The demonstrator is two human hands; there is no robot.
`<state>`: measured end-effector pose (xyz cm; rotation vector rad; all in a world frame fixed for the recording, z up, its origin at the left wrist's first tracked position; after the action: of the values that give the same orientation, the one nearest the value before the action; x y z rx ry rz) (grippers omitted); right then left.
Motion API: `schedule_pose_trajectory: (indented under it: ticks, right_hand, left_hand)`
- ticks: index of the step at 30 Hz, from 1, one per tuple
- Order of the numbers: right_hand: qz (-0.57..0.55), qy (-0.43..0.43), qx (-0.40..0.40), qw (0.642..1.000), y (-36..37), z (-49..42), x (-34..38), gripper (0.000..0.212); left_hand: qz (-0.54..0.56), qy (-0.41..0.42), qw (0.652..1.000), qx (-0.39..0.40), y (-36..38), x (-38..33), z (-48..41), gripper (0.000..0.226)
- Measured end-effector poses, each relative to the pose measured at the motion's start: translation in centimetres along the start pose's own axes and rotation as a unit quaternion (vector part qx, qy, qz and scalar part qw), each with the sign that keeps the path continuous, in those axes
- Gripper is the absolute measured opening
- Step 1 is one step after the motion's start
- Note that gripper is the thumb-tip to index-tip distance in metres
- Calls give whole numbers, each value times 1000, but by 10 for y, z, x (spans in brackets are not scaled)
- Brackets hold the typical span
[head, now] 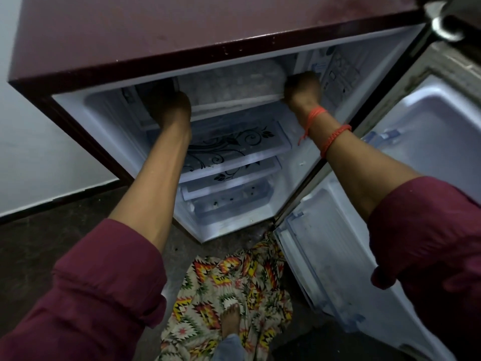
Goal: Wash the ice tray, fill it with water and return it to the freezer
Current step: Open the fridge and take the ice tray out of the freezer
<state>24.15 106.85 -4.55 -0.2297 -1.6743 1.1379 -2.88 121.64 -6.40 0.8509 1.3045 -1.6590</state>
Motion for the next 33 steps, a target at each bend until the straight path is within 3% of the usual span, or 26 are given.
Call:
schedule_pose_trajectory:
  ticks: [3, 6, 13, 25, 33]
  right_hand:
    - [-121, 47, -42, 991, -17, 26, -21, 18]
    - [-155, 87, -68, 982, -29, 55, -39, 30]
    - [-140, 79, -57, 985, -47, 120, -61, 28]
    - [-270, 87, -98, 954, -49, 173, -50, 23]
    - [-318, 80, -87, 941, -50, 195, -81, 39]
  left_hand:
    - [55, 20, 998, 7, -3, 2, 23, 41]
    - [137, 12, 990, 11, -7, 9, 46, 42]
    - [147, 22, 988, 31, -15, 36, 90, 48]
    - [149, 34, 988, 29, -77, 43, 113, 46]
    - [161, 49, 985, 41, -102, 39, 158, 41]
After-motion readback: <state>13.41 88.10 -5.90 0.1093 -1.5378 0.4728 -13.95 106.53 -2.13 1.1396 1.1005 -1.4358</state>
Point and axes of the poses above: each hand's wrist, its own z-axis away from the middle knuckle, its own y-axis out of the palm, x = y × z, the point moved 8 cm from there along -z, towards the middle knuckle, and after that the axes turned 5 degrees about -z, right-handed, at the moved point
